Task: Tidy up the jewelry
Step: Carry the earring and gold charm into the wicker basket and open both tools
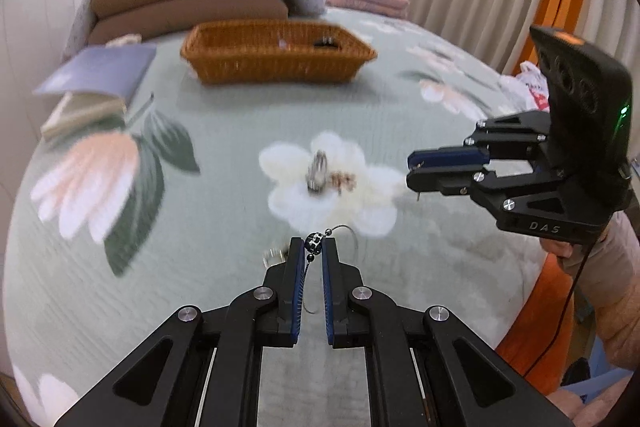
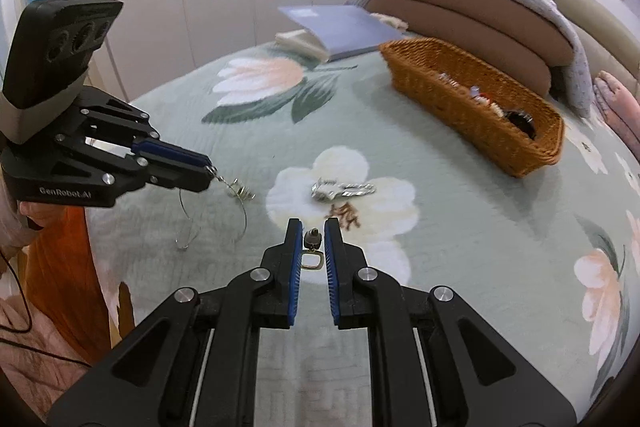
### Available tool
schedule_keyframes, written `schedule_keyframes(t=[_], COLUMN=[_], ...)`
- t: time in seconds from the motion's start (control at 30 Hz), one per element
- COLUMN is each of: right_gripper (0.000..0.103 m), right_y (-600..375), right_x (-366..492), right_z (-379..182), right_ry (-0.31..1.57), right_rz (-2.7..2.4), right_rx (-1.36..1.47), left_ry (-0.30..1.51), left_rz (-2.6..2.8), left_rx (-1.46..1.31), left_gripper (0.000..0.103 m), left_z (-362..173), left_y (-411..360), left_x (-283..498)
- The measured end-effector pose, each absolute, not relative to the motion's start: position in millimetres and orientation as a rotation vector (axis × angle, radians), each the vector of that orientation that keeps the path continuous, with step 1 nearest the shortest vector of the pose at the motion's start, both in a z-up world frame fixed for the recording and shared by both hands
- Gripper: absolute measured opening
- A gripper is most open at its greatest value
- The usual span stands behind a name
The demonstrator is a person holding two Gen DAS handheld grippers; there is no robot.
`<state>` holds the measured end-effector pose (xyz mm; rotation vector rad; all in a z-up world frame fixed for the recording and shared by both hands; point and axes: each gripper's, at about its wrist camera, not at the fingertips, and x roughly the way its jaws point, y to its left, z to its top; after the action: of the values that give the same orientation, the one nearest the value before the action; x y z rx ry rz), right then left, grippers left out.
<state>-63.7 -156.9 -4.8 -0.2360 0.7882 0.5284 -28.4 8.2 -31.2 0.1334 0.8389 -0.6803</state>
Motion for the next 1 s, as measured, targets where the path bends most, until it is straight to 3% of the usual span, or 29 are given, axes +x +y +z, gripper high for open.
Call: schedule_keyframes(t=[0.33, 0.6, 1.0], right_gripper=[0.01, 0.01, 0.011], right_y=[-184.1, -218.0, -281.3], right_x=[-26.1, 58.2, 198.9], right_z=[39.4, 72.1, 31.5], right_ry=[0.709, 0.684, 0.827], right_rz=[0.442, 0.326, 0.168], right_rx=[-0.2, -0.106, 0.241], left_ry=[0.706, 0.651, 0.745], left_rz=[-0.681, -0.692, -0.654], left_rx=[0.128, 0.079, -0.044], left_gripper=[0.008, 0.008, 0.008], left_z=[29.6, 68.8, 33.5], left_y=[-4.3, -32.6, -81.1], left_x=[19.7, 105.1, 238.8])
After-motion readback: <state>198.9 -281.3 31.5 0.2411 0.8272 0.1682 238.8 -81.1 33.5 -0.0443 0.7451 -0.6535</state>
